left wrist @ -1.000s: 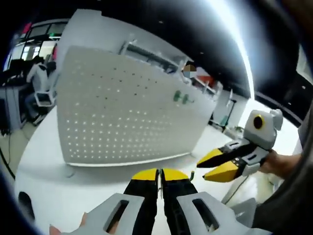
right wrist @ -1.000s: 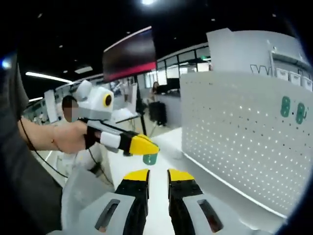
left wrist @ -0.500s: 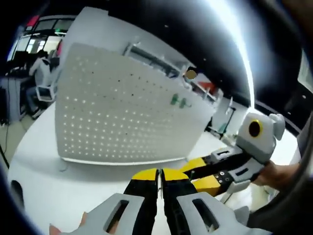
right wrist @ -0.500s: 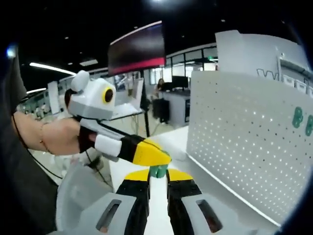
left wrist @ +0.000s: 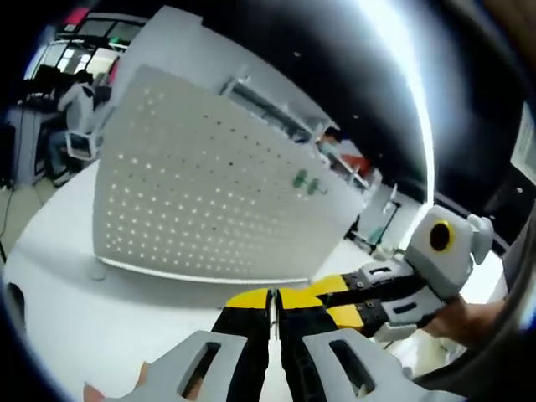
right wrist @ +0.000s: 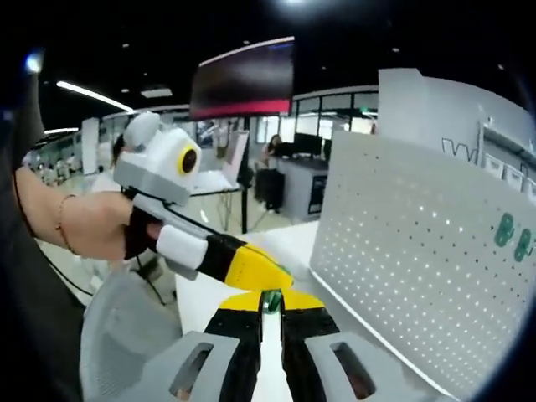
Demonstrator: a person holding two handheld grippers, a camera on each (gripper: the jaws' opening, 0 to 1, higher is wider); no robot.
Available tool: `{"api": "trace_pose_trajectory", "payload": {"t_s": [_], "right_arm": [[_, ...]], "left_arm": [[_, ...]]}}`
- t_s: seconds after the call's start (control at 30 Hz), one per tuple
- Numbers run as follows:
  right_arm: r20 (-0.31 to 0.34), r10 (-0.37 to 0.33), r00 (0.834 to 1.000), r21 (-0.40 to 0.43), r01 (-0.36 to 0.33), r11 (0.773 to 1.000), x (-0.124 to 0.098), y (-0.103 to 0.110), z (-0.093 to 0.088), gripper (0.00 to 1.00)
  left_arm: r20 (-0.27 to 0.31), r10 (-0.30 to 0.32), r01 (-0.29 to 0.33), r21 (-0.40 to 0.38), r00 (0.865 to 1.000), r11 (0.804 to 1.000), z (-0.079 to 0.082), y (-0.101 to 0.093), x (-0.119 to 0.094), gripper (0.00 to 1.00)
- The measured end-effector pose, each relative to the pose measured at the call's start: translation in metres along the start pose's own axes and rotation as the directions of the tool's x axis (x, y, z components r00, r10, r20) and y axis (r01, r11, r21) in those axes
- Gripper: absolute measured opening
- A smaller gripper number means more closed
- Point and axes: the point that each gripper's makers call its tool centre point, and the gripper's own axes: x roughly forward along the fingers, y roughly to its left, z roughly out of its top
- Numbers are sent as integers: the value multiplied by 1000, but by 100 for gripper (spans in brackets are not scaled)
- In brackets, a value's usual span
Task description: Insert the hook assembly into the mounting plate slot until the hook locks in place.
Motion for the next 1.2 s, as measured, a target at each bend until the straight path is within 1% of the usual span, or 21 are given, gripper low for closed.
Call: {"api": "trace_pose_trajectory", "payload": {"t_s": [0.1, 0.17, 0.23, 0.3, 0.33, 0.37, 0.5, 0.57, 0.7, 0.87, 1.0, 1.2], "right_arm": [[3, -7, 1000, -9, 7, 1000, 0, 0, 2, 3], [3, -16, 1000, -12, 16, 1000, 0, -1, 3, 3], [8, -27, 1000, 3, 27, 1000, 0, -2, 4, 2], [29, -40, 999, 35, 39, 999, -2, -4, 6, 1], [35, -34, 999, 56, 32, 998, -2, -4, 7, 0], [32, -29, 999, 76, 27, 997, -3, -4, 6, 0], [35, -36, 999, 68, 34, 997, -3, -3, 5, 0], [42, -42, 998, 81, 38, 996, -4, -4, 6, 0], [42, -39, 998, 82, 36, 996, -3, -3, 6, 0], [34, -34, 999, 79, 32, 996, -3, 0, 4, 0], [36, -27, 999, 81, 24, 996, -1, 2, 3, 0], [26, -27, 999, 76, 25, 997, -1, 0, 1, 0]], "left_arm": [[11, -3, 3, -16, 1000, 1000, 1, -1, -1, 1], [16, 2, -1, -12, 1000, 1000, 2, -1, -1, 1], [29, 8, -7, -18, 1000, 1000, 4, -1, -1, 1], [41, 0, 1, -32, 999, 999, 5, -2, -2, 1], [55, -9, 12, -59, 998, 998, 6, -3, -2, 1], [54, -10, 13, -54, 998, 998, 5, -2, -3, 1], [64, -13, 17, -68, 998, 998, 4, -3, -2, 1], [72, -16, 21, -71, 997, 997, 5, -4, -2, 2], [71, -15, 20, -70, 997, 997, 5, -4, -2, 2], [56, -15, 18, -59, 998, 998, 1, -3, -4, 3], [44, -13, 14, -28, 999, 1000, 0, -1, -5, 4], [50, -28, 27, 4, 998, 1000, 1, -3, -5, 7]]}}
